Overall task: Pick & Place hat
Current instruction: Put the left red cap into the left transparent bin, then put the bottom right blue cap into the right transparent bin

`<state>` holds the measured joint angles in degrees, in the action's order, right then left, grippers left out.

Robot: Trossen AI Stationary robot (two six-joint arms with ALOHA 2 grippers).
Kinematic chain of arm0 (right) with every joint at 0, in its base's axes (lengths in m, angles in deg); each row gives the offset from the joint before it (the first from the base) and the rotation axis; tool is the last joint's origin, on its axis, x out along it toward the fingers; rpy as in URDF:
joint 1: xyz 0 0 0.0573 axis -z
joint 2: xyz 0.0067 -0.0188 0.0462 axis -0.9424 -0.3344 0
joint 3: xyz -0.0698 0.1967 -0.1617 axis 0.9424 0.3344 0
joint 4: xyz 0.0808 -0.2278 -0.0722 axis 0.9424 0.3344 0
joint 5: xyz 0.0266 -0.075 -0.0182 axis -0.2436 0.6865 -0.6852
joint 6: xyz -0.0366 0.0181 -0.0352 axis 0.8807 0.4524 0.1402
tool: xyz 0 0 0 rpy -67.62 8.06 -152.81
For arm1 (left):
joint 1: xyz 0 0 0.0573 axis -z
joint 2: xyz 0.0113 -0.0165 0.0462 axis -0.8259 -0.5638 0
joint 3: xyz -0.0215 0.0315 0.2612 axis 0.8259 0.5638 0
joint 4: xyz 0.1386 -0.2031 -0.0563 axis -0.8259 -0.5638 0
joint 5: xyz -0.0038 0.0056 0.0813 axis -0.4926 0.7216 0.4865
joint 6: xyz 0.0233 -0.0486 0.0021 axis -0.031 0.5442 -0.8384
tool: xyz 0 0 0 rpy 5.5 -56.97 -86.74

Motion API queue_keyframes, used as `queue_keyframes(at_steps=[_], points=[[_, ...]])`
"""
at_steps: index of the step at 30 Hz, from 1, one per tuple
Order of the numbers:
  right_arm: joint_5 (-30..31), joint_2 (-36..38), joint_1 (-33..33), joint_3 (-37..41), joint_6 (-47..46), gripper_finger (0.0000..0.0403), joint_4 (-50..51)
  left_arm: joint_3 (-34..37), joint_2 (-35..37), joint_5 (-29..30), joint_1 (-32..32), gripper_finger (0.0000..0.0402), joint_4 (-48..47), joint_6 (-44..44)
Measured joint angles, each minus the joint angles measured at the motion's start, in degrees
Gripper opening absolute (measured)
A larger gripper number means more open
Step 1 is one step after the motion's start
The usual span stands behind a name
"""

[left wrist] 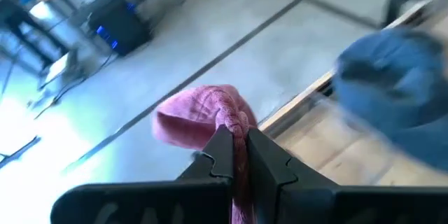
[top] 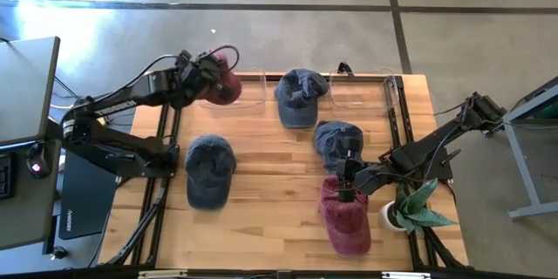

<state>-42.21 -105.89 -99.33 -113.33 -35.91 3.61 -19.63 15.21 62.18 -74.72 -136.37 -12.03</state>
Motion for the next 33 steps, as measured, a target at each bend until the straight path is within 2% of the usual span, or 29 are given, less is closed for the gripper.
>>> queue_keyframes(at_steps=[10,16,19,25,29,33], points=[[-0.02,0.0,0.0,-0.02,0.02,0.0008,0.02,9.73,-0.27,-0.98,-8.19,0.0009,3.75,0.51],[0.0,0.0,0.0,-0.02,0.44,0.0005,0.02,11.31,-0.27,-2.18,-11.02,0.0009,4.25,4.39],[0.0,0.0,0.0,-0.02,0.44,0.0002,-0.05,11.56,-0.25,-5.89,-13.21,0.0013,4.39,5.63],[-0.02,0.0,0.0,-0.02,0.44,0.0006,-0.15,11.56,-0.25,-14.25,-19.95,0.0075,3.8,5.84],[-0.02,0.0,0.0,-0.02,0.44,0.0009,-0.15,11.56,-0.25,-15.94,-22.54,0.0125,4.13,5.48],[-0.02,0.0,0.0,-0.02,0.44,0.0005,-0.13,11.56,0.62,-15.73,-22.98,0.0151,4.14,3.56]])
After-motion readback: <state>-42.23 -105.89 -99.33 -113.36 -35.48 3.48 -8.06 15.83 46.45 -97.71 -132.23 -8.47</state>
